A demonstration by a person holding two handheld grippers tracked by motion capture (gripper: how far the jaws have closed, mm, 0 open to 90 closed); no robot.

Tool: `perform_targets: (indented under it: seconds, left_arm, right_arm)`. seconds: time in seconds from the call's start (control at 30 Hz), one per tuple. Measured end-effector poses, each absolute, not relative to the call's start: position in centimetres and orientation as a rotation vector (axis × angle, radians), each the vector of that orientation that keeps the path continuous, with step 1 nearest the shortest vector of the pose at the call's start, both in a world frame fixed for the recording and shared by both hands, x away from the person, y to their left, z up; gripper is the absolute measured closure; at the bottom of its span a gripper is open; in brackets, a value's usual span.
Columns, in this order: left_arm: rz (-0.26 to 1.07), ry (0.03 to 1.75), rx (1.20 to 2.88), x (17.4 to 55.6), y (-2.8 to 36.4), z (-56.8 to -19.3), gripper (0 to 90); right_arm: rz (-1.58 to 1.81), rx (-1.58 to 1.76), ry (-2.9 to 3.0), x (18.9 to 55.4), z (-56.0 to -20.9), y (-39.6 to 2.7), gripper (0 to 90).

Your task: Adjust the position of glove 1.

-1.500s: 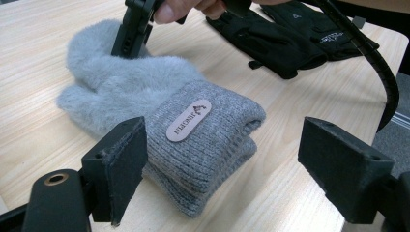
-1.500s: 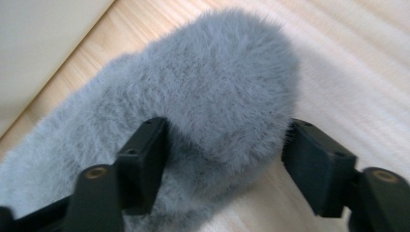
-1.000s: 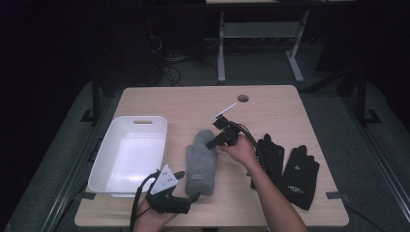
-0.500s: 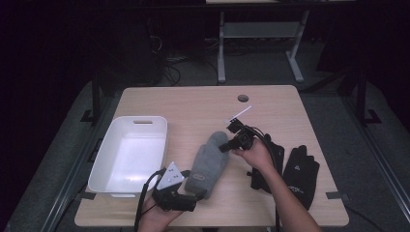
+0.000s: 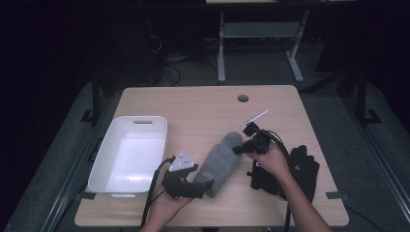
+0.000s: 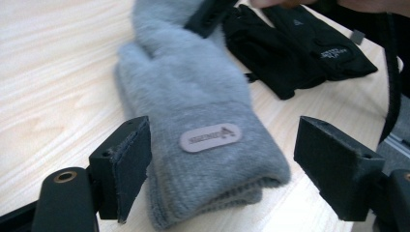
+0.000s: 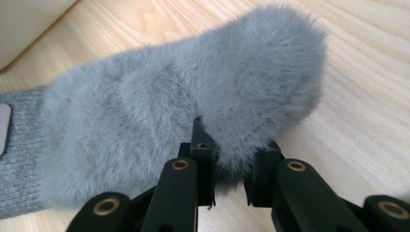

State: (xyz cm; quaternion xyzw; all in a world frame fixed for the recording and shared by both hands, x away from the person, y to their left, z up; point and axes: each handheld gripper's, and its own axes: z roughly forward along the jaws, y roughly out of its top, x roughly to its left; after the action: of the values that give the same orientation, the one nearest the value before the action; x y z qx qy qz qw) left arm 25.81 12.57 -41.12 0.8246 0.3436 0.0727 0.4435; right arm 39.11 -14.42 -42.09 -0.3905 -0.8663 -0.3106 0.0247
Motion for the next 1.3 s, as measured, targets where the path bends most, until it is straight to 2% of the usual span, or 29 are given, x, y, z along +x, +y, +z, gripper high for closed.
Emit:
perform_targets:
  seconds: [0.3, 0.47, 0.8, 0.9, 1.0, 1.07, 1.17, 1.3]
  left_arm:
    - [0.147, 0.994, 2.034, 27.0, 12.4, -41.8, 25.4]
    - [0.086, 1.075, 2.041, 27.6, 12.4, -42.7, 25.7]
    - [-0.174, 1.177, 1.993, 28.8, 13.0, -44.7, 28.2]
    - [-0.193, 1.177, 1.991, 28.8, 13.2, -44.8, 29.9]
    - [-0.196, 1.17, 1.998, 28.8, 13.2, -44.9, 33.8]
    - [-0.2, 1.165, 2.005, 28.8, 13.3, -44.9, 35.5]
    - [-0.216, 1.159, 2.012, 28.8, 13.3, -44.9, 36.7]
    - [-0.229, 1.152, 2.026, 28.9, 13.3, -45.0, 37.3]
  right_arm:
    - [-0.963, -1.206, -2.684, 38.8, -42.5, -14.9, 76.3]
    - [-0.973, -1.21, -2.672, 38.8, -42.8, -15.2, 76.2]
    - [-0.971, -1.223, -2.654, 38.9, -42.9, -15.2, 74.2]
    - [-0.977, -1.242, -2.63, 39.0, -43.0, -15.2, 67.7]
    - [-0.986, -1.306, -2.608, 39.3, -43.0, -15.1, 49.7]
    - [-1.006, -1.357, -2.578, 39.7, -43.1, -15.2, 43.0]
    - [-1.022, -1.393, -2.535, 40.2, -43.3, -15.2, 40.3]
    - [-1.008, -1.412, -2.505, 40.5, -43.8, -15.0, 42.5]
